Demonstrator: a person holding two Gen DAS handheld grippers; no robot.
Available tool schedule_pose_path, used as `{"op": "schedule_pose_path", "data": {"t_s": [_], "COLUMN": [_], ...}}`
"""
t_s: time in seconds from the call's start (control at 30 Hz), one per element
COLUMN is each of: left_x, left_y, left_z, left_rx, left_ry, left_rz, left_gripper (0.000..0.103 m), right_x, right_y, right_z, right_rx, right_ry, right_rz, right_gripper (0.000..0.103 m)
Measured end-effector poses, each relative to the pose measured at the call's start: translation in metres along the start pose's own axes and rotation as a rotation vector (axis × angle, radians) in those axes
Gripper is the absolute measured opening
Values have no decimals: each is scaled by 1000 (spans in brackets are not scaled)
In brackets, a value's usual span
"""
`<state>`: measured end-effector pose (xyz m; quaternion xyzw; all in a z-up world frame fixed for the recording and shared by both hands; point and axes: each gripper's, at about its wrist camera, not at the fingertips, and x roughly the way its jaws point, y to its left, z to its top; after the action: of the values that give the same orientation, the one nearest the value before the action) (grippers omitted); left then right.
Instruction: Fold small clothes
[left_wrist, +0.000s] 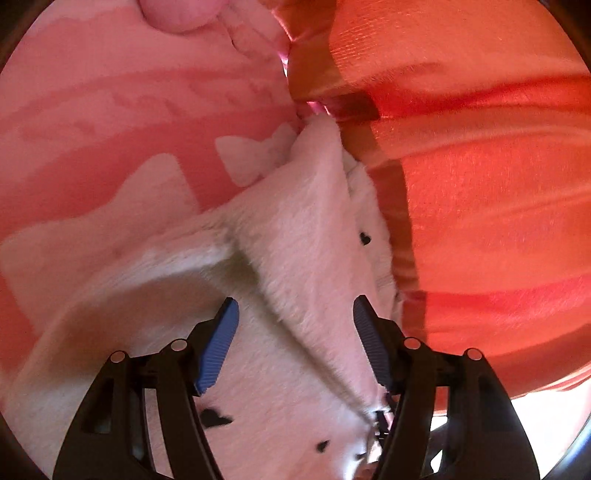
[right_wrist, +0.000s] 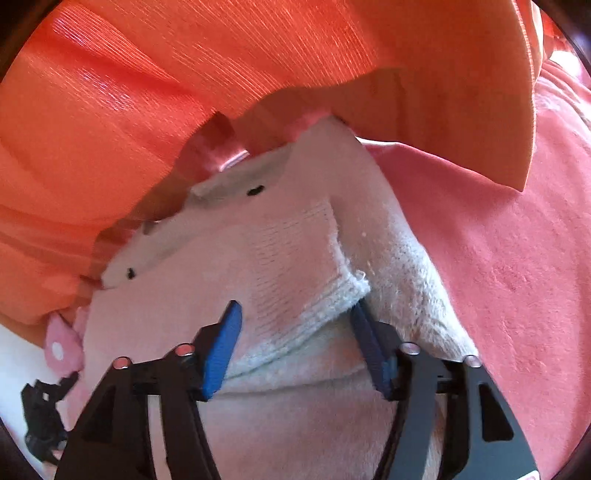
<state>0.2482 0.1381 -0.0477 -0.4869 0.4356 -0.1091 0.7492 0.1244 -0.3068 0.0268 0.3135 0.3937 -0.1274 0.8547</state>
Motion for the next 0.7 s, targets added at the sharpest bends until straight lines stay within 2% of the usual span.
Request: {"op": "schedule_pose_path", "data": {"t_s": [0.03, 0.07, 0.1, 0.13, 0.17, 0.23, 0.3, 0.33, 0.37, 0.4, 0.43, 0.47, 0.5, 0.53, 0.57, 0.6, 0.63, 0.67, 0.7], "left_x": [5, 8, 8, 3, -6, -17, -18, -15, -12, -8, -7, -8, -8, -9, -10, -9, -8, -9, -7], "left_y": [0, 0, -1, -5, -10, -15, -13, -10, -6, -1, 1, 0, -2, -6, -8, -7, -6, -7, -9], "left_z": [3, 5, 8, 11, 11, 11, 11, 10, 9, 6, 3, 1, -2, -3, -7, -7, -8, -13, -15], "left_rx": [-7, -9, 0, 23, 66, 127, 137, 132, 126, 123, 130, 148, 177, 198, 218, 227, 242, 275, 290], "left_ry": [4, 3, -13, -54, -109, -183, -207, -197, -186, -182, -188, -200, -213, -224, -242, -254, -272, -300, -316], "left_rz": [3, 10, 34, 56, 79, 136, 172, 185, 206, 219, 224, 226, 237, 248, 253, 251, 249, 251, 252], "left_gripper": [48, 21, 11, 7, 7, 7, 7, 7, 7, 7, 8, 8, 8, 9, 9, 9, 9, 10, 10], "right_x": [3, -3, -20, -35, -58, -74, -42, -7, 11, 12, 10, 4, -7, -26, -37, -46, -52, -51, -44], "right_y": [8, 13, 21, 25, 33, 32, 15, -2, -11, -17, -11, 3, 11, 22, 32, 47, 64, 90, 114], "right_z": [5, 8, 13, 16, 24, 30, 28, 19, 11, 2, 3, 9, 12, 14, 14, 13, 13, 10, 7], "right_rx": [-17, -20, -40, -62, -92, -120, -121, -99, -78, -77, -113, -166, -174, -171, -186, -220, -260, -315, -364], "right_ry": [16, -16, -88, -129, -191, -256, -169, -60, 0, -45, -52, -32, -67, -150, -199, -239, -261, -251, -209], "right_rz": [20, 36, 78, 122, 190, 217, 107, -3, -53, -29, -54, -113, -144, -189, -226, -253, -229, -154, -89], "right_gripper": [8, 8, 8, 8, 7, 7, 7, 7, 7, 5, 6, 8, 10, 12, 21, 22, 22, 22, 23]}}
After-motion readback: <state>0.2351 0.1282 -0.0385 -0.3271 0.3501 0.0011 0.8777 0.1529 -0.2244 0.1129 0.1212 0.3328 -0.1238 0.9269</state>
